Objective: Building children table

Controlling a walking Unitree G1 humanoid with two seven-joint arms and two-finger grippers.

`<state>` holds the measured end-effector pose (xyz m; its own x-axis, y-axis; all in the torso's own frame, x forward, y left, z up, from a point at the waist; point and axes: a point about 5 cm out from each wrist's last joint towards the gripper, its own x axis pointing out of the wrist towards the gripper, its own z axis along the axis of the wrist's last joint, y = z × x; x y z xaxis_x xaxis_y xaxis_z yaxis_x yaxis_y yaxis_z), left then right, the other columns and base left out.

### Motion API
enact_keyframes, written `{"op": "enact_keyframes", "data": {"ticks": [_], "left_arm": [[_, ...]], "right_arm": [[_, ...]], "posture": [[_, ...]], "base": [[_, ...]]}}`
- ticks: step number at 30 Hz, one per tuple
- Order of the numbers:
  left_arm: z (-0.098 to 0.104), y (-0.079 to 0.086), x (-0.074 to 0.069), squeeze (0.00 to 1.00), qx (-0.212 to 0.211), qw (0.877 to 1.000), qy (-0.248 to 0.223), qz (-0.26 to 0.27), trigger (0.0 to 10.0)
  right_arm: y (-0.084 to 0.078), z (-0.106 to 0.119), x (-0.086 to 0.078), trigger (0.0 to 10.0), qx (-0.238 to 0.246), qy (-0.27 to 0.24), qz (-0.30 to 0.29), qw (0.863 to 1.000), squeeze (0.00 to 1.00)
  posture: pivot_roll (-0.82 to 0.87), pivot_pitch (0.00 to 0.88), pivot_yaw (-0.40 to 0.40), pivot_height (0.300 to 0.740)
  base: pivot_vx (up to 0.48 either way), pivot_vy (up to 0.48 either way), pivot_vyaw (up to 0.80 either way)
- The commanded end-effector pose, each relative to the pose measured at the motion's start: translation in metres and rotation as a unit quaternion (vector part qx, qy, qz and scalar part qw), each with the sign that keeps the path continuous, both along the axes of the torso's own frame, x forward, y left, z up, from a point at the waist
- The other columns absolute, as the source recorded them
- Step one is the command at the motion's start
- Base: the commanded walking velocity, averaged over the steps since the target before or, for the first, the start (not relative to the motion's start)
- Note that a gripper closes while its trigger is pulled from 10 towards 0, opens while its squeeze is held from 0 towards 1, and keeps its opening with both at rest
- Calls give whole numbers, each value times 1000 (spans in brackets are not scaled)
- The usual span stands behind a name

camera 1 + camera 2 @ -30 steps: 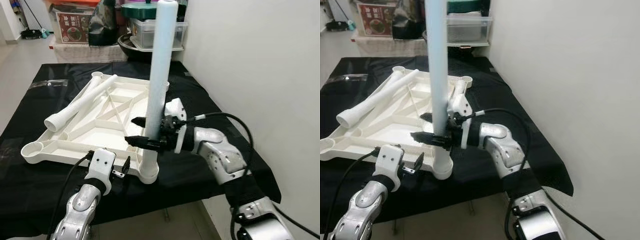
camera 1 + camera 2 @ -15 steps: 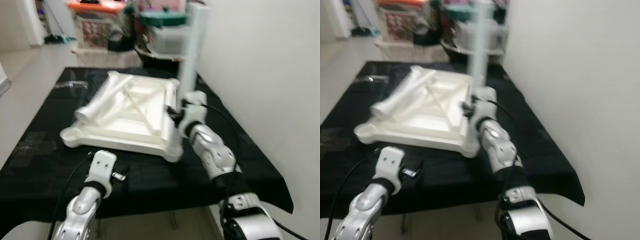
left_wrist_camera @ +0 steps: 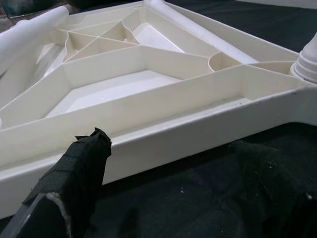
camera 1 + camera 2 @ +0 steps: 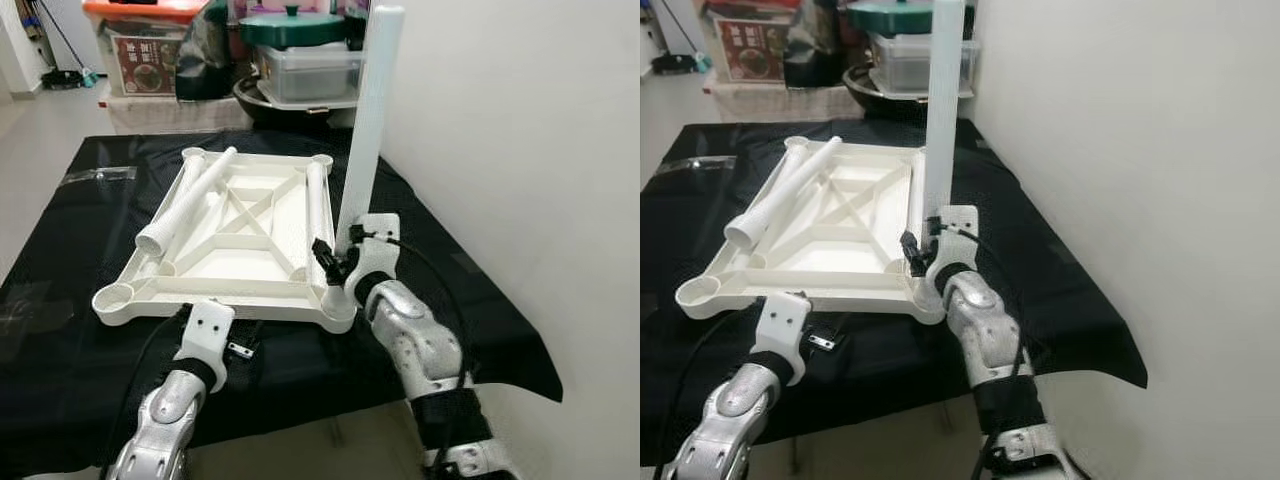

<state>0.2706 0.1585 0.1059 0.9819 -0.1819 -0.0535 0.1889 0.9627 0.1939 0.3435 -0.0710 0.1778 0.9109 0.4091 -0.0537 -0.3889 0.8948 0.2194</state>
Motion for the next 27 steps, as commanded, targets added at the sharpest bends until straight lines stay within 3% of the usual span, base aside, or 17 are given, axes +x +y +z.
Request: {"op": "enact_keyframes", "data": {"ticks": [1, 2, 3, 4, 5, 6, 7, 10, 12, 16, 18, 19, 21, 22, 23, 25, 27], "left_arm": [[0, 2, 1, 0, 4, 1000, 1, -1, 10000], [0, 2, 1, 0, 4, 1000, 1, -1, 10000], [0, 2, 1, 0, 4, 1000, 1, 0, 10000], [0, 2, 1, 0, 4, 1000, 1, 0, 10000], [0, 1, 2, 0, 4, 1000, -1, -2, 10000], [0, 1, 2, 0, 4, 1000, -1, -2, 10000], [0, -1, 2, 0, 3, 1000, -2, -2, 10000], [1, -1, 2, 0, 3, 1000, -2, -1, 10000], [1, 2, 1, 0, 3, 1000, -3, 2, 10000], [-2, 4, -2, 0, 6, 1000, 2, 4, 10000], [-2, 4, -2, 0, 6, 1000, 2, 4, 10000], [-2, 3, -3, 0, 6, 1000, 3, 2, 10000], [-2, 3, -3, 0, 6, 1000, 4, 0, 10000], [-2, 3, -2, 0, 5, 1000, 4, 1, 10000], [-2, 3, -2, 0, 5, 1000, 4, 1, 10000], [-2, 3, -2, 0, 4, 1000, 4, 2, 10000], [-2, 3, -2, 0, 4, 1000, 4, 3, 10000]], "right_arm": [[11, 14, 0, 10000, 23, -21, 65, 997, 0], [11, 14, 0, 10000, 23, -21, 65, 997, 0], [14, 27, -8, 10000, 28, -63, 205, 976, 0], [14, 27, -8, 10000, 28, -63, 205, 976, 0], [17, 33, -16, 10000, 32, -88, 308, 947, 0], [17, 33, -16, 10000, 32, -88, 308, 947, 0], [18, 33, -23, 10000, 37, -95, 369, 924, 0], [22, 30, -28, 10000, 36, -97, 402, 910, 0], [30, 24, -29, 0, 41, -84, 399, 912, 0], [28, 7, -8, 0, 38, -36, 238, 970, 0], [28, 7, -8, 0, 38, -36, 238, 970, 0], [24, 3, -3, 0, 36, -20, 198, 979, 0], [1, -13, 13, 0, 13, 35, 42, 998, 0], [-19, -23, 19, 0, 2, 63, -56, 996, 0], [-19, -23, 19, 0, 2, 63, -56, 996, 0], [-53, -38, 19, 0, -12, 103, -210, 972, 0], [-60, -39, 15, 0, -17, 100, -245, 964, 0]], "posture": [[138, 0, -86, 740], [138, 0, -86, 740], [138, 0, -88, 740], [138, 0, -88, 740], [150, 0, -96, 740], [150, 0, -96, 740], [157, 0, -99, 740], [163, 0, -103, 740], [165, 0, -104, 740], [154, 0, -95, 740], [154, 0, -95, 740], [154, 0, -95, 740], [147, 0, -92, 740], [146, 0, -93, 740], [146, 0, -93, 740], [148, 0, -96, 740], [140, 0, -89, 740]], "base": [[0, 0, 0], [0, 0, 0], [0, 0, 0], [0, 0, 0], [0, 0, 0], [0, 0, 0], [0, 0, 0], [0, 0, 0], [0, 0, 0], [0, 0, 0], [0, 0, 0], [0, 0, 0], [0, 0, 0], [0, 0, 0], [0, 0, 0], [0, 0, 0], [0, 0, 0]]}}
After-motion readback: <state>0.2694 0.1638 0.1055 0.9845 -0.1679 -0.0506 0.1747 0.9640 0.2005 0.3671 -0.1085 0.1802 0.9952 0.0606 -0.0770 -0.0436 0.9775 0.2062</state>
